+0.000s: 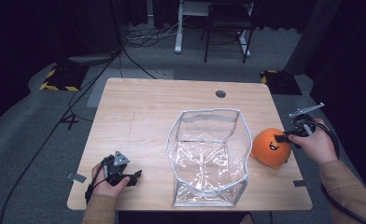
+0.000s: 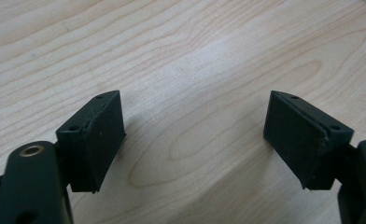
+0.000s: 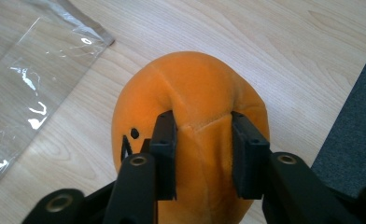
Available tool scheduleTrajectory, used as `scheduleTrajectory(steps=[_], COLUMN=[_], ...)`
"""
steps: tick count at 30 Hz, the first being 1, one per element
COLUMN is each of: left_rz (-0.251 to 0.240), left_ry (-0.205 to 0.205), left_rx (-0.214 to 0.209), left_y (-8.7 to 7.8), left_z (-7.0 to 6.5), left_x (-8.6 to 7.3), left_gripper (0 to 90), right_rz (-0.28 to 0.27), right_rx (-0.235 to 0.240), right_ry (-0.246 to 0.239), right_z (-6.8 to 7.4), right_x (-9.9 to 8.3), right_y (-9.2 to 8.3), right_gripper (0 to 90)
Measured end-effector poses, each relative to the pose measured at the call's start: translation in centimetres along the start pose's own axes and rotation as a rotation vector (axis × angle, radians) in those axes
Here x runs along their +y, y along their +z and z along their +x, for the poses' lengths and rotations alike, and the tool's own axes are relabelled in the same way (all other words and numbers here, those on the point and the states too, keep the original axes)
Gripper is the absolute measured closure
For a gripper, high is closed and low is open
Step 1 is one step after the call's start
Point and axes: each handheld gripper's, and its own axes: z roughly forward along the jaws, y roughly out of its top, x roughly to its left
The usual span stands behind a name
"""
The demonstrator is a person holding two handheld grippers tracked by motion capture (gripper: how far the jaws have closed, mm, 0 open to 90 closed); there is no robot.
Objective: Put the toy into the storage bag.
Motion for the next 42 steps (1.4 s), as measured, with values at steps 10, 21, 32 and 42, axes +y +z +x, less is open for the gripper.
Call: scheduleTrajectory(steps=[10,21,32,42], left_rz=[-0.020,-0.023,-0.022,-0.020], left_ry=[-0.006,-0.006,-0.009,0.004], left_rx=[0.004,0.006,0.019,0.010], left_y=[0.2,0.2,0.2,0.4], left_z=[0.1,0.1,0.2,0.4], left_x=[-0.1,-0.1,-0.1,0.1], left_gripper=[18.6,18.6,18.6,18.1], right_rz=[-0.045,-0.070,-0.103,-0.120], right_rx=[-0.003,-0.007,0.001,0.005], right_ry=[-0.051,-0.091,-0.133,-0.162], right_z=[1.8,3.5,5.1,6.5], right_x=[0.6,2.1,3.3,4.4], right_y=[-2.6,-5.8,-8.8,-11.4], right_gripper=[70.4,70.3,70.1,70.1])
